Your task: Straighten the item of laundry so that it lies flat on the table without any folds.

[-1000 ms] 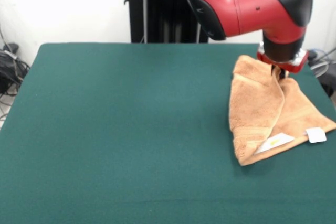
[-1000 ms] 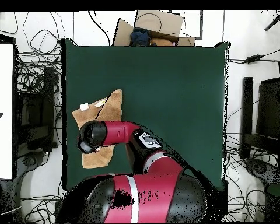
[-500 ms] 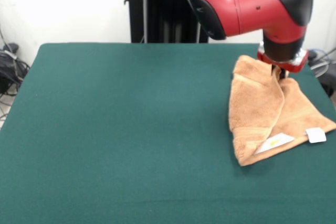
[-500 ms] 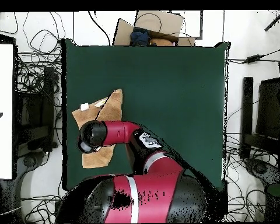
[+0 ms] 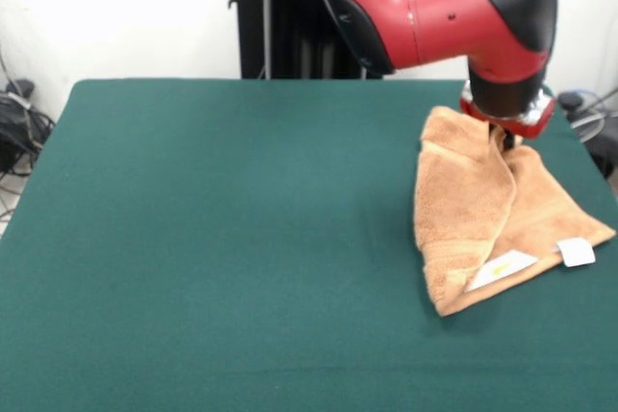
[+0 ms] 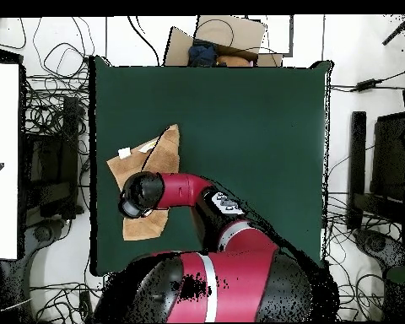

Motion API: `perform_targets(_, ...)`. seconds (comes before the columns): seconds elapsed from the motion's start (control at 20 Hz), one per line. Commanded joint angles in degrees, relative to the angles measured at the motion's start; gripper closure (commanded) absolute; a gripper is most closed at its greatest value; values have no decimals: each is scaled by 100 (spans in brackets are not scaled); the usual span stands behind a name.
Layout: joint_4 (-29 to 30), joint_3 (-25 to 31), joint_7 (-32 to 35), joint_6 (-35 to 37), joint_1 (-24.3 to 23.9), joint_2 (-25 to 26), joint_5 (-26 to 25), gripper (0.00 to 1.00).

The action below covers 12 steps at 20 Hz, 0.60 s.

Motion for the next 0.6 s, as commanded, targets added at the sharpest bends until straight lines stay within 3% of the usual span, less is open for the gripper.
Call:
perform_targets(0.05, -474, -80, 289, -318, -101, 76, 90, 100)
perform_targets(0.1, -490, -85, 274, -301, -105, 78, 78, 0)
perform_targets(0.6, -466, -120, 262, -300, -128, 32, 48, 0)
